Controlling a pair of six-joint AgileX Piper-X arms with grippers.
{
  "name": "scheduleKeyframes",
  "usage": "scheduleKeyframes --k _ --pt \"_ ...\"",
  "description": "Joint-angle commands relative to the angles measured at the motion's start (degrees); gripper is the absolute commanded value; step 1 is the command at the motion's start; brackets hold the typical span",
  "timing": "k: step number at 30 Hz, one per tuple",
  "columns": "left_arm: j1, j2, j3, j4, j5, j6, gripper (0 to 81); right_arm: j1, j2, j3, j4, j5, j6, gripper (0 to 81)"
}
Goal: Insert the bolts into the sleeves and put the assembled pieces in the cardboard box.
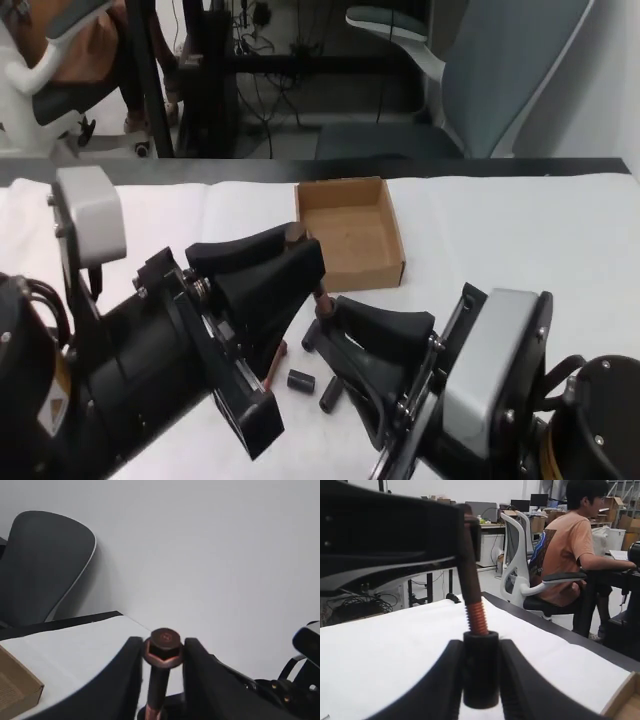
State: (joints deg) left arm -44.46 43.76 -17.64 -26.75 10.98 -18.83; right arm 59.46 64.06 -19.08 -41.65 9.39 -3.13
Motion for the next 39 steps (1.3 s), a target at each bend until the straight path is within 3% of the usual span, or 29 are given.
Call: scheduleKeyframes --k 1,2,3,9,14,19,30,33,39 --pt "-0.1 1.1 -0.1 2.1 2.1 -0.2 54.3 -0.6 -0.4 -2.7 -2.1 2.3 0.2 0.0" --pt "-0.1 1.1 -0.1 2.1 2.0 -0.3 68.7 -1.1 -0.4 -3.2 -1.5 2.2 0.5 0.0" --pt "-0.1 1.1 -0.1 2.1 2.0 -0.2 70.0 -1.7 -0.4 -3.8 0.0 2.0 0.6 0.0" --pt "-0.1 0.9 -0.1 2.5 2.1 2.4 70.0 -5.9 -0.4 -6.8 9.3 2.7 0.6 0.0" --pt "-0.1 0.9 -0.1 5.2 2.0 6.1 70.0 -8.8 -0.4 -6.8 6.3 0.0 -4.2 0.0" --pt "-0.1 1.1 -0.1 10.3 2.1 6.9 70.0 -9.0 -0.4 -6.8 3.0 -0.2 -8.1 0.0" --pt "-0.1 1.1 -0.1 11.5 2.2 6.9 70.0 -9.0 -0.4 -6.8 -5.3 1.1 -8.1 0.0" --pt "-0.1 1.1 -0.1 11.5 2.2 6.9 70.0 -9.0 -0.4 -6.8 -10.6 3.6 -4.5 0.0" --pt "-0.1 1.1 -0.1 11.5 2.2 6.9 70.0 -9.0 3.0 -6.8 -9.9 3.3 -7.1 0.0"
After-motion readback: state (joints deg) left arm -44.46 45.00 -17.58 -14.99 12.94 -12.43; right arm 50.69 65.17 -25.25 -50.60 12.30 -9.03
